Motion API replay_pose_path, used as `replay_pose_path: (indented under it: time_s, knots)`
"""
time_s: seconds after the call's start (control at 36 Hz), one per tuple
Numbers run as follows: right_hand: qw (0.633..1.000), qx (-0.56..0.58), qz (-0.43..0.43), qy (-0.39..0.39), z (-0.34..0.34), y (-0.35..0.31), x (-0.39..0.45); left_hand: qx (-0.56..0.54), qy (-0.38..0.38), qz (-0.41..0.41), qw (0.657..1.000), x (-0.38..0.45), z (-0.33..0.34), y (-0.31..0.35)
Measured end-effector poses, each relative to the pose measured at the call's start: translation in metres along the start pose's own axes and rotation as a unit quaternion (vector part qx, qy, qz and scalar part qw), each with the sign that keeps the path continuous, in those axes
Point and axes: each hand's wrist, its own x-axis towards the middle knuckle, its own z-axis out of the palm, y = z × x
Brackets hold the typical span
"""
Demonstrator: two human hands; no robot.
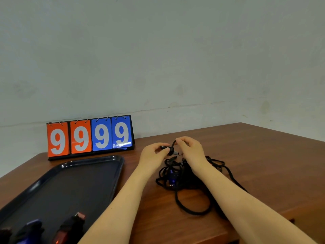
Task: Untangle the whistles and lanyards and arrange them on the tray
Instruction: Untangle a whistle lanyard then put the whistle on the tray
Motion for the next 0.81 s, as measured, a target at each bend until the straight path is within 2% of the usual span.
replay_pose_path:
  time_s: [0.11, 0.28, 0.39, 0.5, 0.64, 0.69, 0.81]
  knots:
    - [0.999, 0.045, 0.026, -0.013, -0.001, -0.003, -0.001, -0.146, -0.033, -0.023, 0.988, -0.007, -0.003, 0.005]
    - [0.987, 0.128, 0.086, -0.042, -0.002, -0.002, 0.003, -0.377, -0.032, -0.054, 0.924, -0.011, -0.002, 0.015]
    - [0.994, 0.058, 0.04, -0.086, 0.001, 0.0, -0.002, -0.441, 0.012, -0.069, 0.895, -0.009, -0.002, 0.016]
    - [0.988, -0.067, -0.062, -0.124, 0.006, 0.001, -0.006, -0.425, 0.067, -0.077, 0.9, -0.007, -0.003, 0.012]
    - [0.956, -0.211, -0.107, -0.175, 0.009, 0.003, -0.01, -0.298, 0.122, -0.049, 0.946, -0.006, -0.001, 0.003]
    - [0.949, -0.236, -0.108, -0.18, 0.01, 0.005, -0.01, -0.23, 0.125, -0.026, 0.965, -0.006, -0.002, 0.002]
    - [0.946, -0.237, -0.115, -0.19, 0.011, 0.007, -0.01, -0.151, 0.132, -0.006, 0.98, -0.004, -0.002, -0.002]
